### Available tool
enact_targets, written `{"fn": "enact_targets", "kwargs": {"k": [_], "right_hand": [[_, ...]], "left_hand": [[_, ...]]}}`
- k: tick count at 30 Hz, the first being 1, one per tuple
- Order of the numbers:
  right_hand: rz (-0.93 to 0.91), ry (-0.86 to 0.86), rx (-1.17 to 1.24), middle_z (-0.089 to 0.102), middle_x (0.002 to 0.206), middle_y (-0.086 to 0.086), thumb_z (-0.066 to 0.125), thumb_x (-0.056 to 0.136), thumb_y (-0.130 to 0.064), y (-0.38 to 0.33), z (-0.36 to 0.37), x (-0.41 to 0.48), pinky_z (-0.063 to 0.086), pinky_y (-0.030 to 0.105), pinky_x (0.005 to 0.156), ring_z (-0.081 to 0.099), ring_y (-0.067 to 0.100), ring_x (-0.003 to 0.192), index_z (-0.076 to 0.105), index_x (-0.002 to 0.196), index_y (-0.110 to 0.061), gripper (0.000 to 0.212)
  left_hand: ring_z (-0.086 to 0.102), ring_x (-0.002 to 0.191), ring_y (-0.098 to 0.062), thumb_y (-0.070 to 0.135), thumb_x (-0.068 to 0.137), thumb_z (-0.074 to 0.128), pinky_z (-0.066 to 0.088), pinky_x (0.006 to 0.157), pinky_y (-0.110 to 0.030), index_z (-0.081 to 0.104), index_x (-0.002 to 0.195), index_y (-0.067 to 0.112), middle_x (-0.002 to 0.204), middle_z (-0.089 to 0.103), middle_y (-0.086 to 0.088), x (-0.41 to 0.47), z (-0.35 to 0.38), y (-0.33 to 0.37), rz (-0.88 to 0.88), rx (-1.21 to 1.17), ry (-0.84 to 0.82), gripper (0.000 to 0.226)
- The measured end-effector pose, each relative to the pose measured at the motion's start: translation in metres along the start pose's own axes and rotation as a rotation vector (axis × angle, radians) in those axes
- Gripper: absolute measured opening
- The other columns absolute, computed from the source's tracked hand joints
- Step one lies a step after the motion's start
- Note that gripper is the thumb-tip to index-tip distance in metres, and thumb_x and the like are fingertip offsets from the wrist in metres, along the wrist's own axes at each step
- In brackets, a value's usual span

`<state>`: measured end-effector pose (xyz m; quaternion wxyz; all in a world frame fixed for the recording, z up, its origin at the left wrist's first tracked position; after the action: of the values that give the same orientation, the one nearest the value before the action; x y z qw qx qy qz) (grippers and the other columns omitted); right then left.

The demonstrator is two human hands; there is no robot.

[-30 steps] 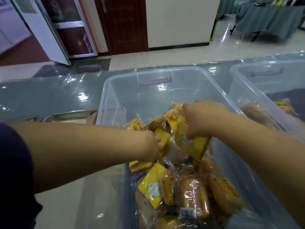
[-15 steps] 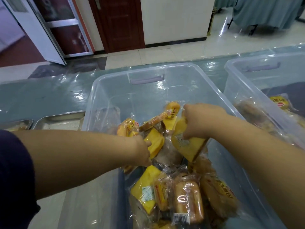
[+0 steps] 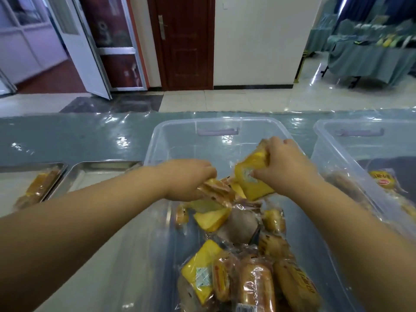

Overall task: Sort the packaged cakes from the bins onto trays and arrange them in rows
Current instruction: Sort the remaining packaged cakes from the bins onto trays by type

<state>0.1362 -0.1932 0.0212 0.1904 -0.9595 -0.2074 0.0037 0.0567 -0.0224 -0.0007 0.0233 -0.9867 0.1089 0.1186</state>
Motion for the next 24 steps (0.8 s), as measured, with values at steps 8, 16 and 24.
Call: {"fn": "enact_targets", "kwargs": {"k": [8, 16, 24], "right_hand": [[-0.150, 0.384, 0.330, 0.053, 0.100, 0.001, 0.080, 0.072, -0.036, -0.053, -0.052, -0.038, 0.046, 0.030, 0.058, 0.055, 0.017, 0.080, 0.039, 0.107, -0.031, 0.054], [-0.227, 0.470, 0.651, 0.051, 0.090, -0.017, 0.085, 0.068, -0.028, -0.156, -0.049, -0.117, 0.056, 0.035, 0.068, 0.060, 0.006, 0.080, 0.028, 0.135, -0.037, 0.089], [-0.234, 0.279, 0.690, 0.056, 0.093, -0.016, 0.085, 0.065, -0.034, -0.270, 0.040, -0.175, 0.049, 0.023, 0.068, 0.058, 0.004, 0.086, 0.047, 0.092, -0.041, 0.047]], "left_hand": [[0.056, 0.078, 0.000, 0.030, 0.080, 0.073, 0.048, 0.069, -0.022, 0.058, 0.096, 0.025, 0.085, 0.061, 0.013, -0.100, -0.051, -0.043, -0.339, -0.786, 0.803, 0.022], [0.065, 0.088, -0.009, 0.030, 0.073, 0.079, 0.056, 0.080, -0.040, 0.057, 0.090, 0.043, 0.092, 0.067, 0.013, -0.232, -0.024, -0.075, -0.412, -1.127, 1.193, 0.031], [0.064, 0.080, 0.002, 0.022, 0.074, 0.078, 0.052, 0.068, -0.020, 0.058, 0.096, 0.035, 0.088, 0.066, 0.016, -0.358, 0.058, -0.125, -0.581, -1.205, 1.210, 0.033]]}}
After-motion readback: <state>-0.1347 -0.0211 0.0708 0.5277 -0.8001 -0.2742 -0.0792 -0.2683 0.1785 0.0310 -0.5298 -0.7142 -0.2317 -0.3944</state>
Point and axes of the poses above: each hand's wrist, its own x-axis towards the middle knuckle, its own z-axis out of the palm, y = z × x, the point moved 4 cm from there along x, towards the middle knuckle
